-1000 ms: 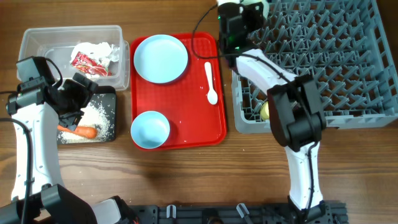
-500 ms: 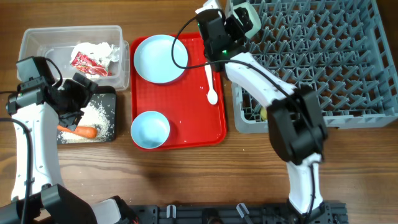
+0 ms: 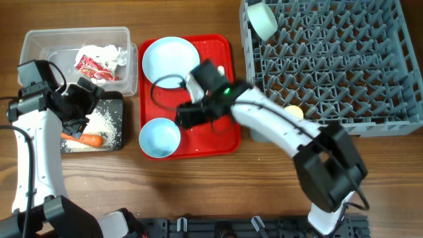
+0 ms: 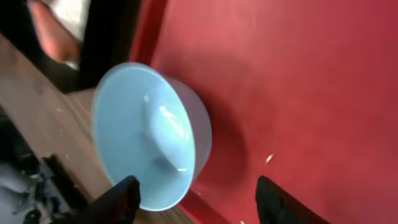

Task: Sort waste into correct bins and load items into the dishwasher rack
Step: 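Grasp the blue bowl on the red tray with the right gripper, then place the blue bowl into the dish rack with the right gripper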

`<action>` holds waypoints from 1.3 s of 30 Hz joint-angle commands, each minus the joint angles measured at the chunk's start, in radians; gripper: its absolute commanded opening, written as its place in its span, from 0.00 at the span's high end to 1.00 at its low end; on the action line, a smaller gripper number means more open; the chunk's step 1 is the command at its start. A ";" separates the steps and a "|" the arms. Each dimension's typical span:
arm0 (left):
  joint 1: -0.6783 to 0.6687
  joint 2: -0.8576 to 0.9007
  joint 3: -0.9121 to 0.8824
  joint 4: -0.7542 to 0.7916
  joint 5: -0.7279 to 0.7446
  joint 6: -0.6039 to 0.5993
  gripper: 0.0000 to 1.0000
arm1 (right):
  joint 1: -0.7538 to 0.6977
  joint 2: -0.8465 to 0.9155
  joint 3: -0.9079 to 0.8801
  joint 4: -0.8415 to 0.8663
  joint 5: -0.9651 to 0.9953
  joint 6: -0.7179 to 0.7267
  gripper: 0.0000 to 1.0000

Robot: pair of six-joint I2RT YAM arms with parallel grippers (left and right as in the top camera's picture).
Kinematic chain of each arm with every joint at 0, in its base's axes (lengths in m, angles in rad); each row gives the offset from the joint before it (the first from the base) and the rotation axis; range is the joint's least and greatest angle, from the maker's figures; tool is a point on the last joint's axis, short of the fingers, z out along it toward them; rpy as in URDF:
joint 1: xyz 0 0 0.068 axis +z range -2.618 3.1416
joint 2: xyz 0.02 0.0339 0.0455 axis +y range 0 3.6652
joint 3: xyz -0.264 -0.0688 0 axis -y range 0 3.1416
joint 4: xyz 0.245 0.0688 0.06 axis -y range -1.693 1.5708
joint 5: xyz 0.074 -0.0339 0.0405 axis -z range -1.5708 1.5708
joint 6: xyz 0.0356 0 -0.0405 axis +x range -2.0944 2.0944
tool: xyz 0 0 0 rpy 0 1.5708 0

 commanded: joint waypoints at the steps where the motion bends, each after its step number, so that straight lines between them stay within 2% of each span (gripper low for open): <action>1: 0.005 -0.006 0.001 0.002 0.009 -0.002 0.00 | 0.049 0.011 -0.048 0.044 0.160 0.171 0.45; 5: 0.005 -0.006 0.001 0.002 0.009 -0.002 0.00 | 0.077 0.012 -0.050 0.050 0.237 0.202 0.52; 13: 0.005 -0.006 0.001 0.002 0.009 -0.002 0.00 | 0.091 0.101 -0.050 0.104 0.164 0.219 0.56; 14: 0.005 -0.006 0.001 0.002 0.008 -0.002 0.00 | 0.091 0.101 -0.050 0.103 0.164 0.218 0.61; 15: 0.005 -0.006 0.001 0.002 0.009 -0.002 0.00 | 0.091 0.101 -0.050 0.100 0.164 0.214 0.75; 16: 0.005 -0.006 0.001 0.002 0.009 -0.002 0.00 | 0.091 0.101 -0.050 0.100 0.164 0.215 0.81; 18: 0.005 -0.006 0.001 0.002 0.008 -0.002 0.00 | 0.088 0.101 -0.050 0.103 0.169 0.213 0.86; 20: 0.005 -0.006 0.001 0.002 0.009 -0.002 0.00 | 0.076 0.098 -0.044 0.095 0.168 0.204 0.96; 24: 0.005 -0.006 0.001 0.002 0.009 -0.002 0.00 | -0.002 0.009 -0.005 -0.018 0.206 0.115 0.96; 28: 0.005 -0.006 0.001 0.002 0.009 -0.002 0.00 | -0.089 -0.159 0.034 -0.146 0.490 0.077 0.96; 31: 0.005 -0.006 0.001 0.002 0.009 -0.002 0.00 | -0.130 -0.314 0.035 -0.190 0.899 0.072 0.96; 33: 0.005 -0.006 0.001 0.002 0.009 -0.002 0.00 | -0.132 -0.359 0.035 -0.206 1.265 0.012 0.96; 35: 0.005 -0.006 0.001 0.002 0.008 -0.002 0.00 | -0.140 -0.344 0.035 -0.182 1.569 -0.124 0.96; 37: 0.005 -0.006 0.001 0.002 0.009 -0.002 0.00 | -0.166 -0.318 0.035 -0.111 1.688 -0.285 0.96; 39: 0.005 -0.006 0.001 0.002 0.009 -0.002 0.00 | -0.208 -0.280 0.035 0.050 1.715 -0.580 0.96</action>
